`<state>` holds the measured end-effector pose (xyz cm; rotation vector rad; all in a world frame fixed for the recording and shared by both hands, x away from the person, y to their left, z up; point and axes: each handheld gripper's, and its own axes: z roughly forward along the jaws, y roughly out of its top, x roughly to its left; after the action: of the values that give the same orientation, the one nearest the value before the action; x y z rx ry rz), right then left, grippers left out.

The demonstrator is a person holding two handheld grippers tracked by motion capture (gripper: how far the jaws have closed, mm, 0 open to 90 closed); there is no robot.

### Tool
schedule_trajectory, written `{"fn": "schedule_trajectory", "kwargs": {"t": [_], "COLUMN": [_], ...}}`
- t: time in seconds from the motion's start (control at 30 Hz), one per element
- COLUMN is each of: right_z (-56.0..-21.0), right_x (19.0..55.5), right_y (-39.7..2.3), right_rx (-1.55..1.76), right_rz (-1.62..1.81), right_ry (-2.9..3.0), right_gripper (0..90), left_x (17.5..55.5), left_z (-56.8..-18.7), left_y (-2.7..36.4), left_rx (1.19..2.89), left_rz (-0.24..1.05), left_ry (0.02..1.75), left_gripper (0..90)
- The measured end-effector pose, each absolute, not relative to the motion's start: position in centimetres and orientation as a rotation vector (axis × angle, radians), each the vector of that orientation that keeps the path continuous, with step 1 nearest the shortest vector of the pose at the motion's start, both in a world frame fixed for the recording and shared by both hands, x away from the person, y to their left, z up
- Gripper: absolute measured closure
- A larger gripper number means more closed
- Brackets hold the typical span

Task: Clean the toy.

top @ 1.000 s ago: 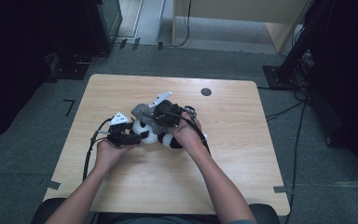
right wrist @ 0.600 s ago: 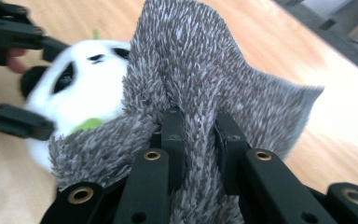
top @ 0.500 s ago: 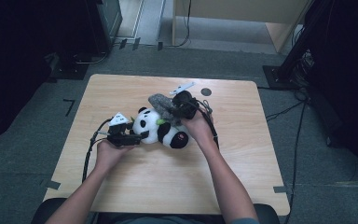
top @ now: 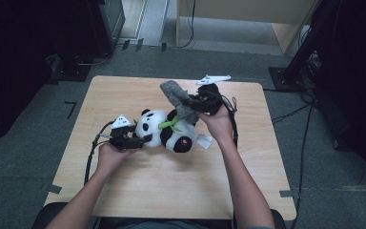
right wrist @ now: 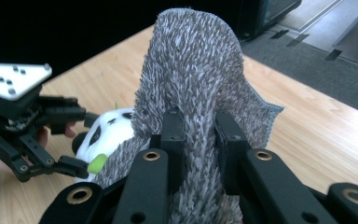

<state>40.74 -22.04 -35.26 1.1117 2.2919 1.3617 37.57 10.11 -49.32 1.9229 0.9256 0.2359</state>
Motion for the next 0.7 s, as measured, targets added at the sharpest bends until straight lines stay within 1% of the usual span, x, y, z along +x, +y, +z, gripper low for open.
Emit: {"fn": "schedule_trajectory", "kwargs": {"t": [0.2,0.33,0.5,0.7], "right_z": [-34.3,-34.9,-37.3,-40.6], "right_x": [39.8,39.2,39.0,39.7], "right_y": [-25.9,-27.4,-27.1,-24.7], "right_rx": [1.155,1.186,1.201,1.202], "right_rz": [1.357,1.338,1.302,1.288], "right_ry": [2.188,2.167,2.213,2.315], "right_gripper": [77.5,77.4,76.9,76.3], "left_x": [37.5,37.5,37.6,37.5], "left_z": [-49.3,-49.3,-49.4,-49.4], "left_y": [10.1,10.1,10.1,10.1], "left_rx": [1.921,1.923,1.919,1.906], "left_rz": [0.234,0.233,0.220,0.209], "left_ry": [0.926,0.925,0.936,0.950], "left_gripper": [22.0,21.7,20.5,17.7]}}
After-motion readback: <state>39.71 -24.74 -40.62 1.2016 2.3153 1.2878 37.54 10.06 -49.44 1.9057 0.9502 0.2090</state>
